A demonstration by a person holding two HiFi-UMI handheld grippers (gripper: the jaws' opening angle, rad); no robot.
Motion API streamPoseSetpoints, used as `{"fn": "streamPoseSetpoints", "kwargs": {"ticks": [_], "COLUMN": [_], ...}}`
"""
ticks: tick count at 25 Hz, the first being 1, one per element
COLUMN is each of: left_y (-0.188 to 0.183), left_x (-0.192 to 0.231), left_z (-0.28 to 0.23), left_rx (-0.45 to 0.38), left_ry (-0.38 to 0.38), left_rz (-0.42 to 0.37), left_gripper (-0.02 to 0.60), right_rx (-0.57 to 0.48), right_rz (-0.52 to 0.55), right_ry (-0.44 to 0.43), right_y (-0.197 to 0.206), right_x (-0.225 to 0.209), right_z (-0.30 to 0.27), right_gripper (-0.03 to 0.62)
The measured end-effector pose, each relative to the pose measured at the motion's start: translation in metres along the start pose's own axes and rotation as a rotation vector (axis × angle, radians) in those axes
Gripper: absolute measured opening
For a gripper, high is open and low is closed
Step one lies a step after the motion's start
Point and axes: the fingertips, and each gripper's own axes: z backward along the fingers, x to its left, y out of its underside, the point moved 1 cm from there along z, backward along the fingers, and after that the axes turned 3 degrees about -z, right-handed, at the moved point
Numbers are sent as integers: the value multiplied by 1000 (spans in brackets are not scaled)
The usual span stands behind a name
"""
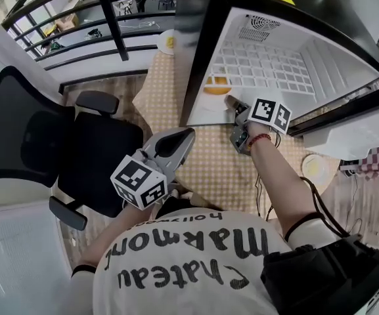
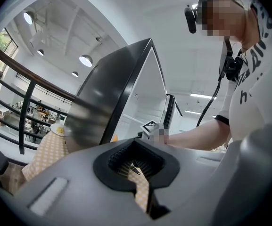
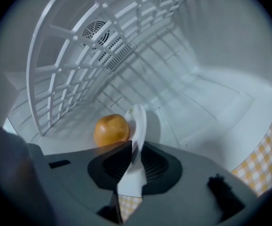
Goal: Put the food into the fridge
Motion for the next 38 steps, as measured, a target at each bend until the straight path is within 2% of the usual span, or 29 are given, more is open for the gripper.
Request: {"fn": "streamPoseSetpoints", "kwargs": {"ticks": [11,19,30,38], "left_y": [4,2,0,1], "left_x": [4,7,5,6], "left_z": [2,2,5,9], "left_rx": [-1,-3,-7,-3], "left_ry": [-29,-47,-52,-69], "left_rz": [6,-2,-3,-3], "left_gripper": [5,5,5,5], "right_rx": [34,65,13,-6], "right_rz": [186,238,311,326], "right_ry": [58,100,145,188], "right_y": [-6,-8,-9,-11], "right_x": [2,1,4,2], "right_z": [-12,-19,-16,-15], "right_gripper": [92,118,133,143]}}
